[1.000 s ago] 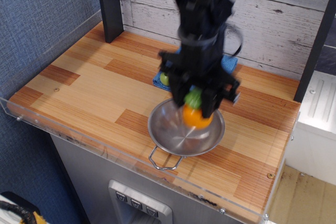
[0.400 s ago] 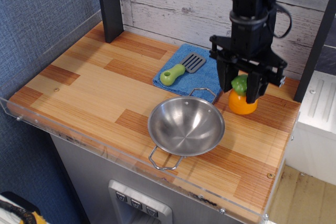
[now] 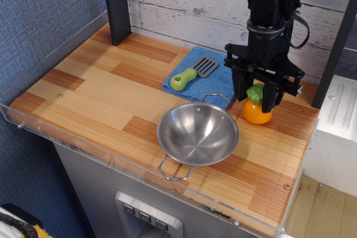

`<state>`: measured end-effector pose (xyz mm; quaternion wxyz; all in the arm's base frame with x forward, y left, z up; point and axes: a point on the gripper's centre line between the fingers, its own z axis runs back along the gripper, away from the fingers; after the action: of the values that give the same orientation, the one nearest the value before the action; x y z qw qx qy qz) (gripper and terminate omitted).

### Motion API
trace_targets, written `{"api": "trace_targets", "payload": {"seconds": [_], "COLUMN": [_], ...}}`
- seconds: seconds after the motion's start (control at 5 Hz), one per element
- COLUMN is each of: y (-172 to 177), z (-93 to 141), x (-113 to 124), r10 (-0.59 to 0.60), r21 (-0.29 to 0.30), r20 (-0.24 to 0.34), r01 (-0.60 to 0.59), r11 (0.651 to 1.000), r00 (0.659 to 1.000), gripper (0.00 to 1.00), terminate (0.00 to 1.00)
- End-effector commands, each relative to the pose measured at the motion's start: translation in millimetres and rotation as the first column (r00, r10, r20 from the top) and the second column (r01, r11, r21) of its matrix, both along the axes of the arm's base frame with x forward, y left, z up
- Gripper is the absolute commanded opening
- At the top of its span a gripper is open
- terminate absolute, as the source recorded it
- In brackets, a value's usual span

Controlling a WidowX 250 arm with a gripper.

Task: Place the orange carrot to the right of the blue towel

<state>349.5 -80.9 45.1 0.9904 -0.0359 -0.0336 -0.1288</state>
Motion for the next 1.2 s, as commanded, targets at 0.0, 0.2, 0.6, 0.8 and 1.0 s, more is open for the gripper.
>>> {"api": "trace_targets", "payload": {"seconds": [0.0, 0.2, 0.6, 0.8, 1.0], "y": [0, -4, -9, -9, -8], "z": [21, 17, 9, 5, 7], "x": [13, 18, 19, 19, 19], "r10": [0.018, 0.009, -0.010, -0.014, -0.022], "r21": [0.004, -0.010, -0.032, -0.041, -0.046], "r20": [0.125, 0.115, 0.082, 0.061, 0.060], "r01": [-0.019, -0.008, 0.013, 0.017, 0.024], "r11": [1.000, 1.000, 0.999, 0.999, 0.999], "r00": [0.992, 0.993, 0.997, 0.998, 0.998], "gripper": [0.00, 0.00, 0.00, 0.00, 1.00], "terminate": [0.00, 0.00, 0.00, 0.00, 0.00]}}
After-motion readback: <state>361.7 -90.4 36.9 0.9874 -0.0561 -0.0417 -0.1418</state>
